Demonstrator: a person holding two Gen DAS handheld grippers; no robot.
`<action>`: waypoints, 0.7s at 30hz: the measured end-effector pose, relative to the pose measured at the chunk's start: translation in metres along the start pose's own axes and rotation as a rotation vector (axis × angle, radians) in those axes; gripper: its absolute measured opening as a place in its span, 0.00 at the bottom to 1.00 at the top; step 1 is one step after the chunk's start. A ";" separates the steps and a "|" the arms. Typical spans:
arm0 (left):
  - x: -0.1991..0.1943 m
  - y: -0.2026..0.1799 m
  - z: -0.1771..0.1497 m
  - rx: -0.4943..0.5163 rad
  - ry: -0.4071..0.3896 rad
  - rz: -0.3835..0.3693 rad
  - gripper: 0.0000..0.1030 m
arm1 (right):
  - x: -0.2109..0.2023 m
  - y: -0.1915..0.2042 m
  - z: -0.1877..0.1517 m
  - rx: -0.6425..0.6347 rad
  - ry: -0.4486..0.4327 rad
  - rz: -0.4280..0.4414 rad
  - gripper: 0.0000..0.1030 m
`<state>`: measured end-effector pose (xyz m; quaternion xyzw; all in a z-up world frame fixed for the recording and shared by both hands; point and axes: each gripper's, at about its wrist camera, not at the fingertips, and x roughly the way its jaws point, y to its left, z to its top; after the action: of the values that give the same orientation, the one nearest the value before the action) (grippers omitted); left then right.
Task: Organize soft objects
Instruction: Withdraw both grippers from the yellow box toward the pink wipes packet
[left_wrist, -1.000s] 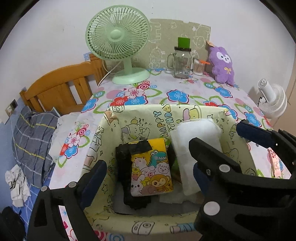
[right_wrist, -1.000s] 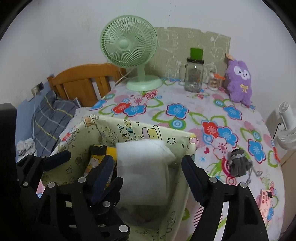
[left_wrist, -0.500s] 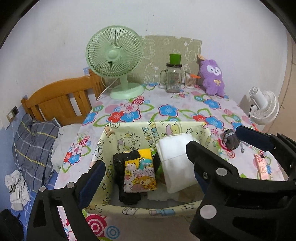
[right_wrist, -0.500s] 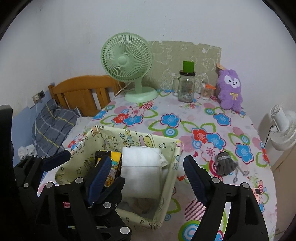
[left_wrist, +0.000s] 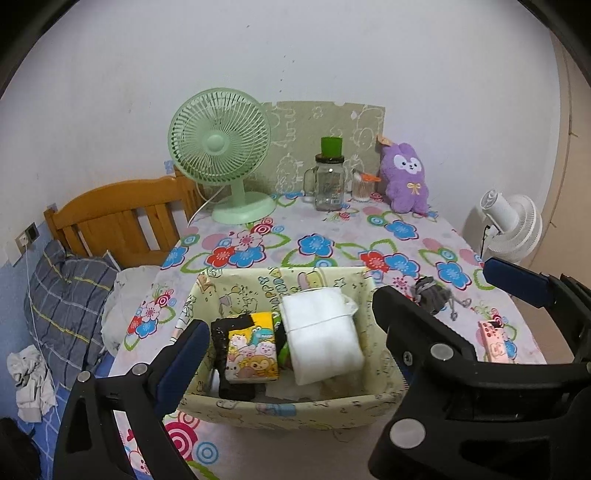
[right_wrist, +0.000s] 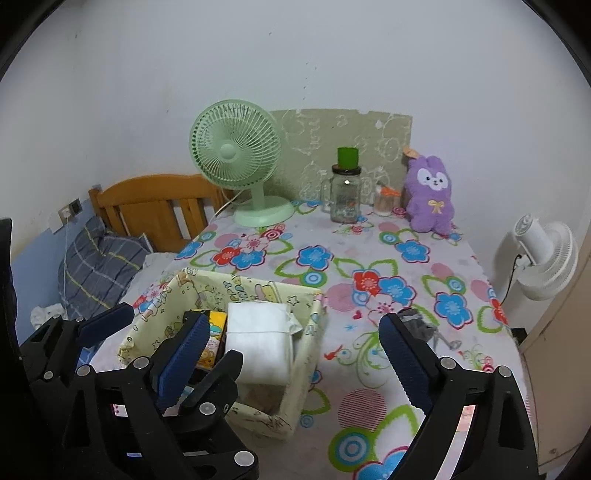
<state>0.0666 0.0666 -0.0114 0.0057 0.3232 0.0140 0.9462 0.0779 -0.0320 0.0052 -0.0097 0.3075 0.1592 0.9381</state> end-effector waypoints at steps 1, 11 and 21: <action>-0.003 -0.003 0.000 0.003 -0.005 0.001 0.98 | -0.003 -0.002 -0.001 0.000 -0.006 -0.004 0.93; -0.023 -0.028 0.002 0.025 -0.041 -0.031 1.00 | -0.035 -0.024 -0.004 -0.006 -0.063 -0.040 0.99; -0.032 -0.058 0.002 0.037 -0.047 -0.057 1.00 | -0.055 -0.047 -0.008 -0.001 -0.085 -0.089 1.00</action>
<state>0.0442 0.0081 0.0087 0.0144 0.3011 -0.0192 0.9533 0.0461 -0.0934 0.0269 -0.0171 0.2665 0.1180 0.9564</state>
